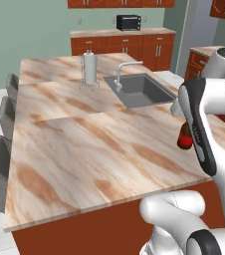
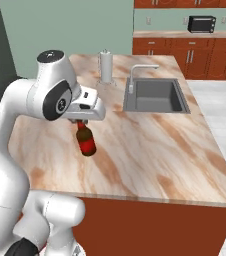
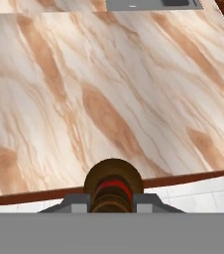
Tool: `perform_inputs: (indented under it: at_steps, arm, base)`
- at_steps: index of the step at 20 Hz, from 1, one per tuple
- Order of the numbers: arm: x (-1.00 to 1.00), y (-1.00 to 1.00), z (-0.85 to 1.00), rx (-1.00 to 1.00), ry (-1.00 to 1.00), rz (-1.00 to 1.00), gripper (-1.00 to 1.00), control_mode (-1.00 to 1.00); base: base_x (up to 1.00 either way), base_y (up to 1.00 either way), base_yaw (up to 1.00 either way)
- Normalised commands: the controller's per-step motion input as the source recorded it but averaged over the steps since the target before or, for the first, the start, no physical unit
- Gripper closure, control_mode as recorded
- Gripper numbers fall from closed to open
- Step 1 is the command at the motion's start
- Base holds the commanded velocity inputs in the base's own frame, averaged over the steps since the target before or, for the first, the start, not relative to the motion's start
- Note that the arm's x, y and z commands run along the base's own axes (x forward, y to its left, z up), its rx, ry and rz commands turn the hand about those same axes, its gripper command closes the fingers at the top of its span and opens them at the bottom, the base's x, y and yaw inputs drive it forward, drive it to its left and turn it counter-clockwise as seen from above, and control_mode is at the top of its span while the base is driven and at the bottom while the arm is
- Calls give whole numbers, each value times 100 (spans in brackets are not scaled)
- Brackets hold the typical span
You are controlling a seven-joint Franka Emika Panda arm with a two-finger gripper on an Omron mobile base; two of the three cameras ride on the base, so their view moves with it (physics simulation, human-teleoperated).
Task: Move the drinks to the dining counter.
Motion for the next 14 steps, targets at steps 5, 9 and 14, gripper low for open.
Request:
perform_inputs:
  at_steps: [5,9,14]
  arm:
    - [23,0,-40,0,-2,0,100,-100]
    - [14,0,-31,0,-4,0,100,-100]
    - [16,0,-32,4,-2,0,100,-100]
  base:
    - [0,0,0]
    - [0,0,0]
    - [0,0,0]
